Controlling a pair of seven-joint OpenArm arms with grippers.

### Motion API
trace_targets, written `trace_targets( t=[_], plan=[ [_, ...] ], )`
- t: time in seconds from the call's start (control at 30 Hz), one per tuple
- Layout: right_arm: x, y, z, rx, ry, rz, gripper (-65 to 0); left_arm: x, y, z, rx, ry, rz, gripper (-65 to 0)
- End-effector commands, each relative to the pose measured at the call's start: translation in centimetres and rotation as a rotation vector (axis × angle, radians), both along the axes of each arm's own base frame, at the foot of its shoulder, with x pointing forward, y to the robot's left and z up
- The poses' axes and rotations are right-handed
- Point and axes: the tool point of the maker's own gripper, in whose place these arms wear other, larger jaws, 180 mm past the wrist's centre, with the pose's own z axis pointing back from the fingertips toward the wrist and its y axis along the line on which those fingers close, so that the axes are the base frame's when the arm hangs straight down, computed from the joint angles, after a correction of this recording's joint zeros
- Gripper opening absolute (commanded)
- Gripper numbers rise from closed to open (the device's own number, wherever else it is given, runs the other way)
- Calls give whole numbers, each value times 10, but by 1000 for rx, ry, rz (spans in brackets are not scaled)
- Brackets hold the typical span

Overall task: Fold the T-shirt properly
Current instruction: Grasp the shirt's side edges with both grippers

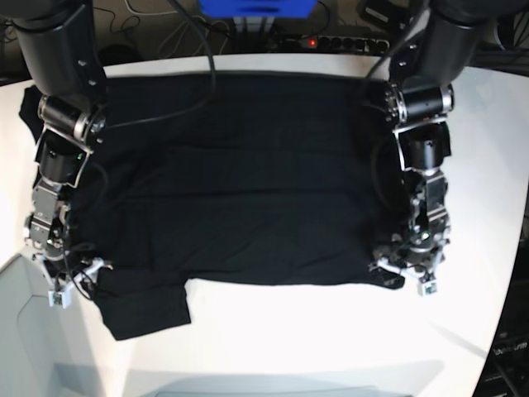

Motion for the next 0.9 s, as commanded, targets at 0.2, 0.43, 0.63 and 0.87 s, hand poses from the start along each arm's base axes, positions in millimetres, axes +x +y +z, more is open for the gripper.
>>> trace_targets(
  t=[0.2, 0.43, 0.63, 0.87],
  plan=[
    [15, -7, 25, -1, -86, -13, -306, 21, -5, 0, 46, -50, -32, -218],
    [18, -23, 31, -28, -123, -100, -306, 18, -17, -9, 80, -24, -90, -273],
    [10, -42, 17, -40, -140, -173, -306, -2, -15, -32, 79, 24, -88, -550],
    [-5, -68, 0, -73, -153, -256, -306, -20, 2, -45, 101, 56, -71, -649]
  ],
)
